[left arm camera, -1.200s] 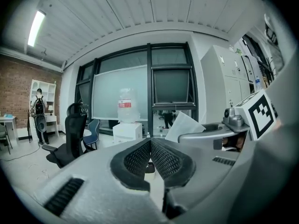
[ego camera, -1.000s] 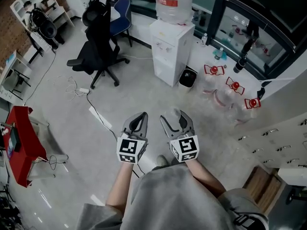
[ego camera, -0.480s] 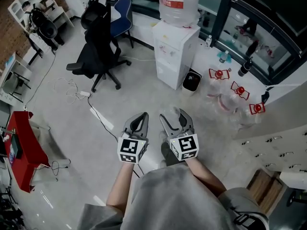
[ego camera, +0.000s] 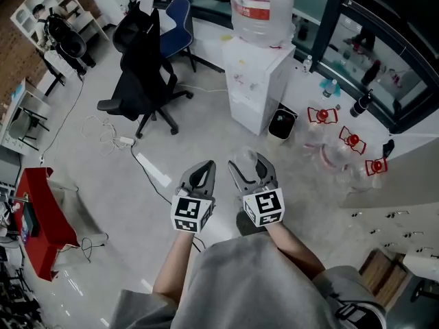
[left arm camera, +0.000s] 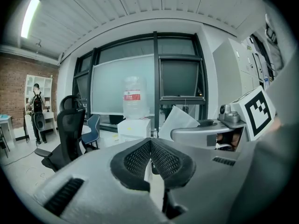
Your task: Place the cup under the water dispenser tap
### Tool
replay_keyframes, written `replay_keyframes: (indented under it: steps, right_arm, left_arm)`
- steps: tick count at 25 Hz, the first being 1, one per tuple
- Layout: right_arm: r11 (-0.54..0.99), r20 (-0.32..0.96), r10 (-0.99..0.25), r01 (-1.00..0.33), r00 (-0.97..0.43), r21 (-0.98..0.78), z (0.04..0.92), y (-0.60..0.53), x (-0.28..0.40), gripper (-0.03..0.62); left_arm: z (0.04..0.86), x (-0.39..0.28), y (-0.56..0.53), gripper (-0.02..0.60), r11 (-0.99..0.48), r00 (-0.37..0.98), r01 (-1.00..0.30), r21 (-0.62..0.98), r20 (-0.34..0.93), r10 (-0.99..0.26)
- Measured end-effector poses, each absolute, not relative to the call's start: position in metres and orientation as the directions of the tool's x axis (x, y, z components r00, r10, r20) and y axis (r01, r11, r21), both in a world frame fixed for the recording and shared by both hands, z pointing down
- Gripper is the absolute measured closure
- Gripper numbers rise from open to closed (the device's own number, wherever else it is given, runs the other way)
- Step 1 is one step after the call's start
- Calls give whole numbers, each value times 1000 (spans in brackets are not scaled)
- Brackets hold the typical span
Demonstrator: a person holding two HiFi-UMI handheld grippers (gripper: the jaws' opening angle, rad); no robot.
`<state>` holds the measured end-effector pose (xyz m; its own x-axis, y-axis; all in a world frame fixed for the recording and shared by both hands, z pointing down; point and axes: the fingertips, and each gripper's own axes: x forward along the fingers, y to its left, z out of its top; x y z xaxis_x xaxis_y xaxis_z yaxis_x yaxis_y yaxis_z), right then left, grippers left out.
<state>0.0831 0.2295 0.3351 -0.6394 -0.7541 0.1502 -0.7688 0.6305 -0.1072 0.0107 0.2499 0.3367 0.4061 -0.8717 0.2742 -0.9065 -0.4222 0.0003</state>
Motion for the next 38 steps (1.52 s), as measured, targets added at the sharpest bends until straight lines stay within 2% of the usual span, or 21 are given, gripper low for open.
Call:
replay_keyframes:
  steps: [22, 38]
  right_arm:
    - [597, 195, -758, -783, -622, -175, 369, 81, 69, 345]
    - [401, 259, -867, -904, -426, -146, 390, -14, 15, 345]
  left_arm:
    - [357, -5, 98, 572, -441, 410, -897, -15, 341, -846]
    - [384, -68, -17, 572, -614, 587, -789, 27, 329, -739]
